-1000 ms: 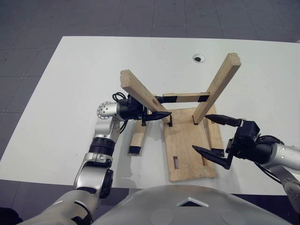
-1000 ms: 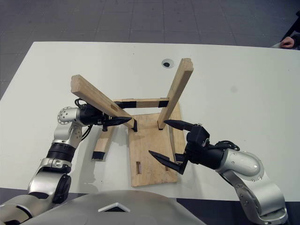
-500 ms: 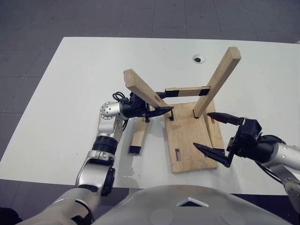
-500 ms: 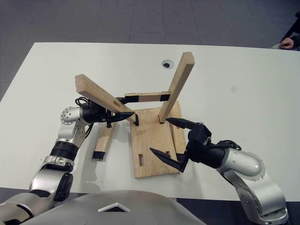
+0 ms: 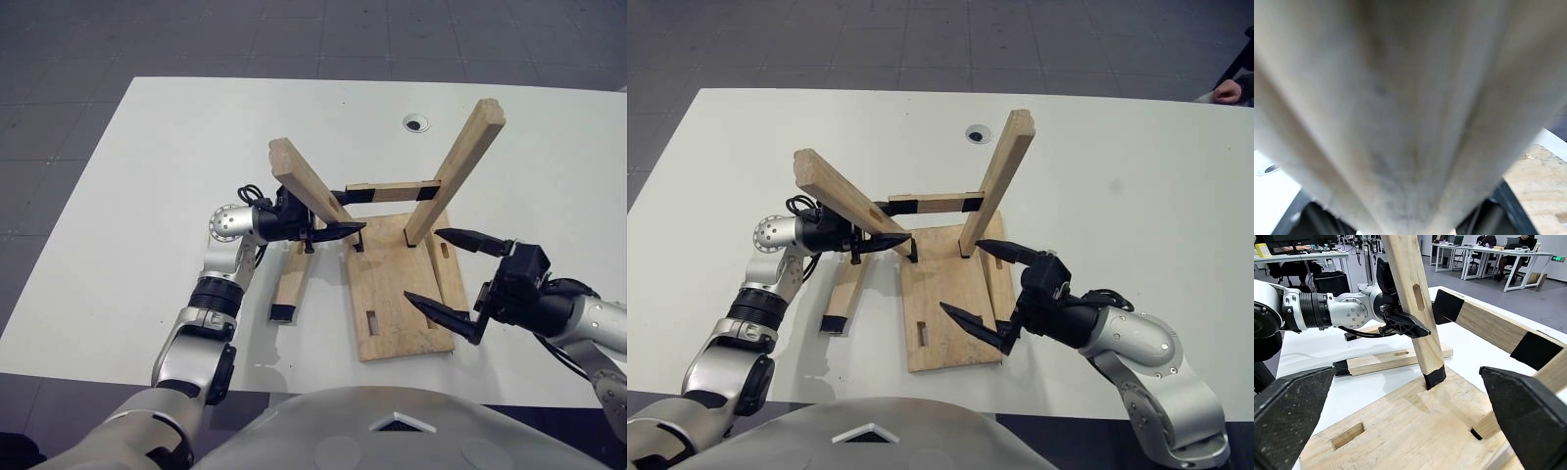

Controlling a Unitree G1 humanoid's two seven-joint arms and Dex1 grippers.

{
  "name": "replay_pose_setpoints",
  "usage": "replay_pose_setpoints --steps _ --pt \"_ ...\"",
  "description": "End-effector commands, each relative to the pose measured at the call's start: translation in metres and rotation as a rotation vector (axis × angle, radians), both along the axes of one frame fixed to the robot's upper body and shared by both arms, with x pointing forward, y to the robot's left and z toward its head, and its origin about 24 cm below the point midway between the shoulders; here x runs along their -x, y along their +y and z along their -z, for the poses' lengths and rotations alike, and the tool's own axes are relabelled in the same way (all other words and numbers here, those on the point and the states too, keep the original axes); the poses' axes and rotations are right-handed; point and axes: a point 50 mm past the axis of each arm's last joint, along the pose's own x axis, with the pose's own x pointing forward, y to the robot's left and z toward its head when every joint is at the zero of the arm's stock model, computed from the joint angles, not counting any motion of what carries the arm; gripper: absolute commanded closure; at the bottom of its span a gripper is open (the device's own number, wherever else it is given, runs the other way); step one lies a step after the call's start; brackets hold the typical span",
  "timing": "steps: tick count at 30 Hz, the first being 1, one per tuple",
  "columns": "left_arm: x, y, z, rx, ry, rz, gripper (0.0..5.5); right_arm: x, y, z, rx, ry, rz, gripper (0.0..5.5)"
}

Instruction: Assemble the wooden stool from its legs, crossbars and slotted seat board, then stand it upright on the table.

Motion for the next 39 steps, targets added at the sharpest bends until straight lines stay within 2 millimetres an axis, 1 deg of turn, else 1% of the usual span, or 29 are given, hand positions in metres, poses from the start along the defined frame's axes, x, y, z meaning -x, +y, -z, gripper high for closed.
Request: replay_pose_setpoints --steps 1,7,12,16,21,27,35,39 --pt "0.023 0.011 0.052 -0.216 0.296 -0.024 3.45 -0.001 0.000 -0.002 0.005 -0.007 0.008 0.00" --pt "0.020 0.012 0.054 -0.201 0.377 -0.062 3.45 0.000 0.001 -0.002 0.003 -0.008 0.005 0.00" --pt "0.022 0.012 0.056 -0.212 0.418 -0.037 3.45 0.000 0.003 -0.002 0.005 -0.011 -0.003 0.00" --pt "0.027 0.011 0.060 -0.258 0.461 0.029 3.45 0.001 0.004 -0.002 0.008 -0.013 -0.004 0.00" --pt "0.034 0.013 0.064 -0.348 0.456 0.096 3.45 -0.001 0.005 -0.002 0.007 -0.015 -0.007 0.00" --pt "0.036 0.015 0.065 -0.393 0.450 0.107 3.45 -0.003 0.006 -0.004 0.000 -0.023 0.001 0.00" --pt "0.040 0.013 0.069 -0.365 0.475 0.095 3.45 -0.003 0.007 -0.005 -0.001 -0.031 0.003 0.00" --pt "0.038 0.014 0.067 -0.331 0.487 0.088 3.45 -0.002 0.009 -0.004 0.001 -0.035 0.003 0.00"
